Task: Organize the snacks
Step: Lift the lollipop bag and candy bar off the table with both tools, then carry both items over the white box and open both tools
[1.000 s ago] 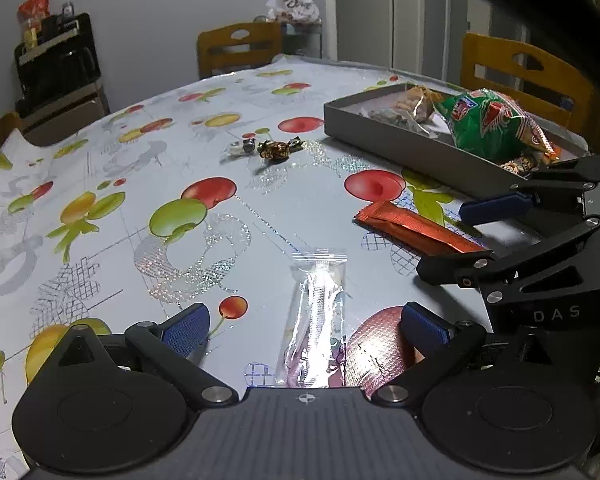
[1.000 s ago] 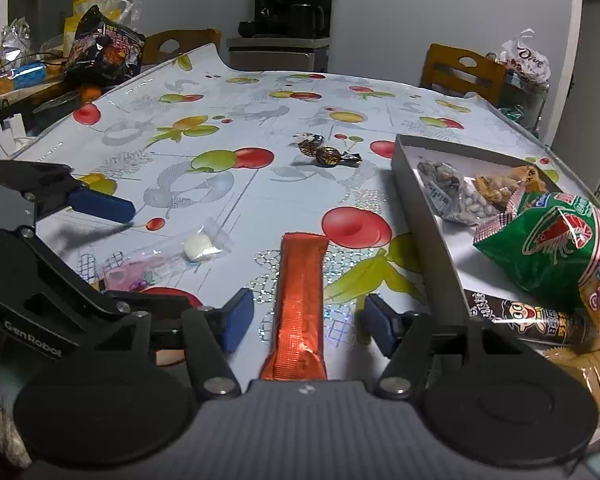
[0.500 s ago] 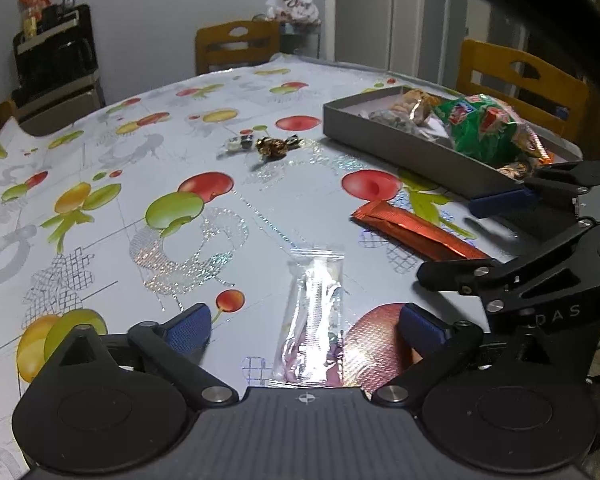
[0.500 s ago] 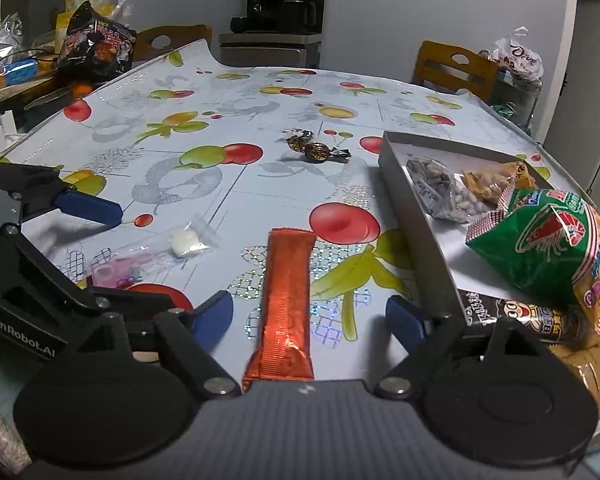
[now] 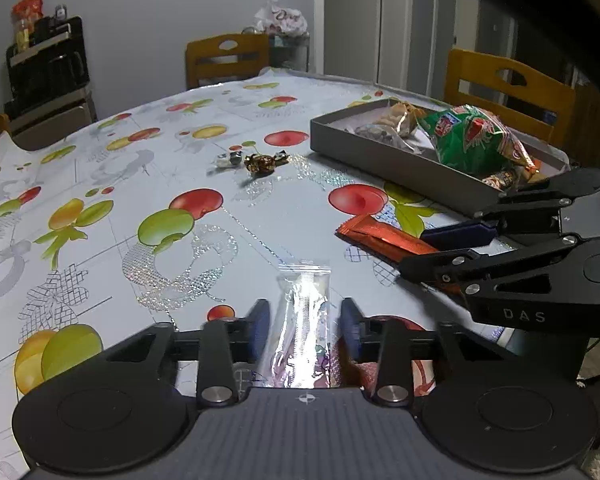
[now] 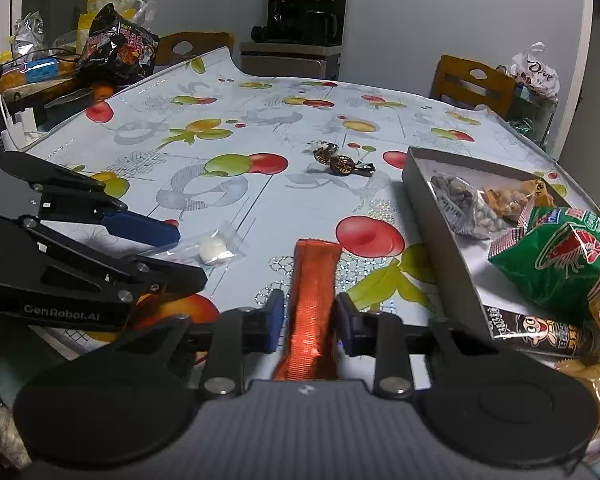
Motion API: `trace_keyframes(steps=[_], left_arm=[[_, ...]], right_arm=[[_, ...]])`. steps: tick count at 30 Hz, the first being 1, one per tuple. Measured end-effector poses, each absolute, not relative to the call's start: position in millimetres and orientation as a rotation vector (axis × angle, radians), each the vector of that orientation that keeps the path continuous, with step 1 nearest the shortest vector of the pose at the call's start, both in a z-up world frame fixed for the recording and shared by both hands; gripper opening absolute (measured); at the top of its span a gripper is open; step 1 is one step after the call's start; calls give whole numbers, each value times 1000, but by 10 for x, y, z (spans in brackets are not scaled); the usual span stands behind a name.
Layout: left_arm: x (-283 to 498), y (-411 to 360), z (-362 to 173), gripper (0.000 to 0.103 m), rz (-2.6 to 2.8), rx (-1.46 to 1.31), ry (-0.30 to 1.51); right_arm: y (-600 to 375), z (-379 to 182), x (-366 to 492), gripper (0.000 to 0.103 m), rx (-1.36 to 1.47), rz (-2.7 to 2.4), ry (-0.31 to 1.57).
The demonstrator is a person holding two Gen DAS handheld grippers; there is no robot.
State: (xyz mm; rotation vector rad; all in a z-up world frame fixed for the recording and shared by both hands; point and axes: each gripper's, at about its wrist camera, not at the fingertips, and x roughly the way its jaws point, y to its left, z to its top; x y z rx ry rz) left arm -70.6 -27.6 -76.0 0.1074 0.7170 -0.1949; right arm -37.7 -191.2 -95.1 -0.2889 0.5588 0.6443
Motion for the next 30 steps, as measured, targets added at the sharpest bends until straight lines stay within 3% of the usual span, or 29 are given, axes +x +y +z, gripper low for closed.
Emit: trace_keyframes(steps=[15,30], left_arm=[[-715,-226,-661,23,-151,101,642],[-281,-468,-183,23,-218,80,537]], right_arm=[[-1952,-914,-396,22,-273,642,507],[-2327,-387,-357,22,-197,592,358]])
